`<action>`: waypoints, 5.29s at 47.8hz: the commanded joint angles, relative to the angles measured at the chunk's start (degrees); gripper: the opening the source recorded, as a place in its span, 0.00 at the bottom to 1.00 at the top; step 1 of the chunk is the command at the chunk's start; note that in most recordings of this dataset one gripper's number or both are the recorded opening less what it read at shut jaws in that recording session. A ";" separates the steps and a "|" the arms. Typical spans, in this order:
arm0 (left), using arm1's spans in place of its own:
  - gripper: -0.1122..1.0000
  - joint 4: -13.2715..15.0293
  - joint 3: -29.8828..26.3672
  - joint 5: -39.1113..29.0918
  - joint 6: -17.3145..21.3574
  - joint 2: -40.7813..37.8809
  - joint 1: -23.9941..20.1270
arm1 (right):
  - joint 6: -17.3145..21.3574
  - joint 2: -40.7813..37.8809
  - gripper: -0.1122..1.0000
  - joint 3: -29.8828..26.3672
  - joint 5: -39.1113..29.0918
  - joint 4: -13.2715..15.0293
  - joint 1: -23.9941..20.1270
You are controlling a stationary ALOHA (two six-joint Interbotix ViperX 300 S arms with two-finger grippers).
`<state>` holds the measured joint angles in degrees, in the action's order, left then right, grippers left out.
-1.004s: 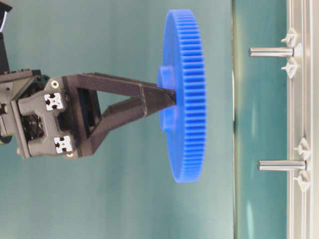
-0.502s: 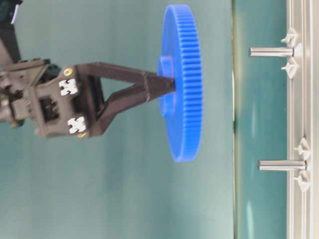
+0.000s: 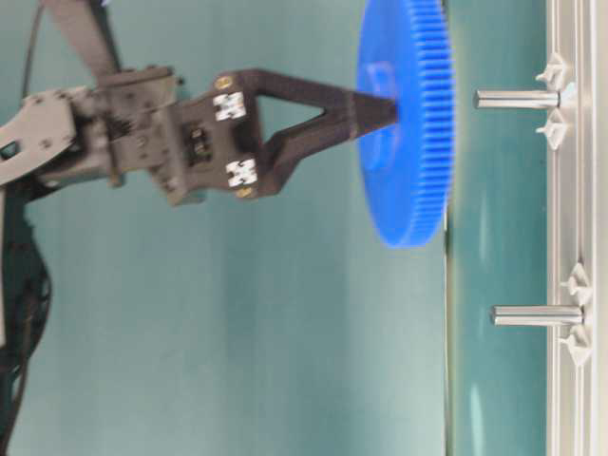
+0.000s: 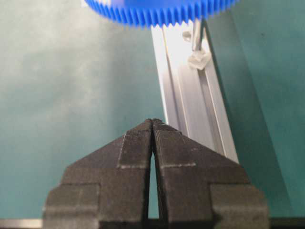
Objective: Insert the large gear onto the shaft.
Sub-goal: 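Carry the gear over the rail toward the right metal shaft, then align the gear's center hole above the right shaft, then lower the gear down onto the shaft with the left gripper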
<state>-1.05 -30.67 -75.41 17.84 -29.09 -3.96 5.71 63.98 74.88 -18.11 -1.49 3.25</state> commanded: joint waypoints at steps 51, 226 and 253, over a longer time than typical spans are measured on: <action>0.79 -0.09 -3.08 4.75 0.09 -3.34 -1.93 | 0.62 -0.18 0.15 -0.53 0.09 -0.09 0.09; 0.79 -0.09 1.23 7.38 -2.55 -2.29 -4.13 | 0.62 0.26 0.15 -0.26 0.09 -0.09 0.18; 0.81 -0.09 -0.44 6.24 -2.72 -2.55 -4.04 | 0.62 0.26 0.15 -0.26 0.09 -0.18 0.18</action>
<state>-0.97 -29.18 -68.99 15.21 -33.13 -7.56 5.80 64.60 75.06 -18.28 -1.49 3.34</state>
